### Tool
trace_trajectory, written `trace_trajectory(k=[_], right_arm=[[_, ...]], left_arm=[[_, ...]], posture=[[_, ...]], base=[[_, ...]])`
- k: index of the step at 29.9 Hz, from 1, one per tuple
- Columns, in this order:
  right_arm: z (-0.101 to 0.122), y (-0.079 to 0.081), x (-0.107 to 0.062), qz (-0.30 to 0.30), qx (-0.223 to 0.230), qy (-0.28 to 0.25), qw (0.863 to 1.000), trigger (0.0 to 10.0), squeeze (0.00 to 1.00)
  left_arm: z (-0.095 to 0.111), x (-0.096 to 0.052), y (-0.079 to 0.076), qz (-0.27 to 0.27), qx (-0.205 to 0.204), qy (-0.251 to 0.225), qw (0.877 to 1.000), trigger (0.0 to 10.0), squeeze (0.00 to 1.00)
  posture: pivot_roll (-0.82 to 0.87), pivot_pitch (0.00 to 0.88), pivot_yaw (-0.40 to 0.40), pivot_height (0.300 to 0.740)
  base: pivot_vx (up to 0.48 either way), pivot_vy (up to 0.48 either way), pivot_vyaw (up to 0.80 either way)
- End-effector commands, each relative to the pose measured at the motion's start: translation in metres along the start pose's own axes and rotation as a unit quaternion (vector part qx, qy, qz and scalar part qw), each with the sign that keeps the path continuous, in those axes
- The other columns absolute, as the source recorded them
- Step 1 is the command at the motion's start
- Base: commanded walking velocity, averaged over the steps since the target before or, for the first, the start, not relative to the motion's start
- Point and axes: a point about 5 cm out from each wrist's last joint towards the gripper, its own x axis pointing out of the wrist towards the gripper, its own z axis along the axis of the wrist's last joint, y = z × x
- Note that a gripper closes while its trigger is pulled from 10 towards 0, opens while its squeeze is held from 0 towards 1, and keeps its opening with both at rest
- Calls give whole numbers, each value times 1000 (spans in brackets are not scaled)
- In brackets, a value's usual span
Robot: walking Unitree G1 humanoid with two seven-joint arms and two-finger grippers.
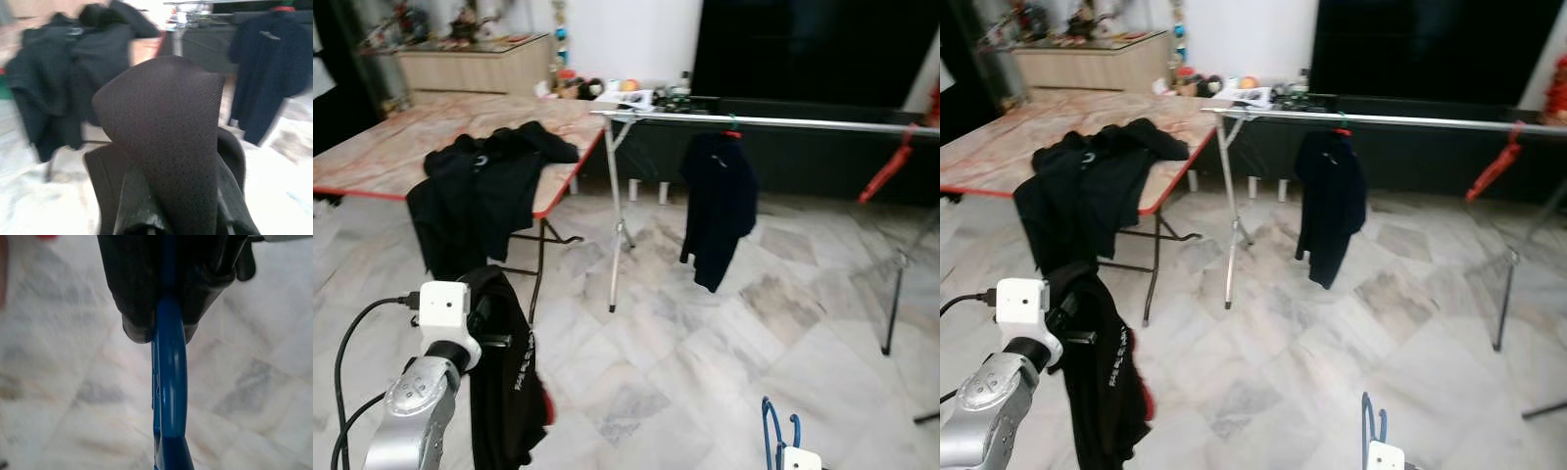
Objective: Hang hanger
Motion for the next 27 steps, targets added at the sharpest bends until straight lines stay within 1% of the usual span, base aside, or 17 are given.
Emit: trace_trajectory(k=[1, 12, 27], right_arm=[[-2, 10, -1, 14, 6, 4, 1000, 10000, 0], [-1, 9, -1, 11, 5, 2, 1000, 10000, 0], [-1, 10, -1, 15, 1, 3, 1000, 10000, 0]], left_arm=[[6, 0, 6, 6, 9, -7, 1000, 10000, 0], [3, -1, 2, 1, 6, -4, 1000, 10000, 0], [4, -1, 5, 3, 7, -4, 1000, 10000, 0]], posture=[[147, 3, 26, 740], [147, 11, 18, 740], [152, 23, 15, 740]], base=[[0, 480, 0], [0, 480, 0], [0, 480, 0]])
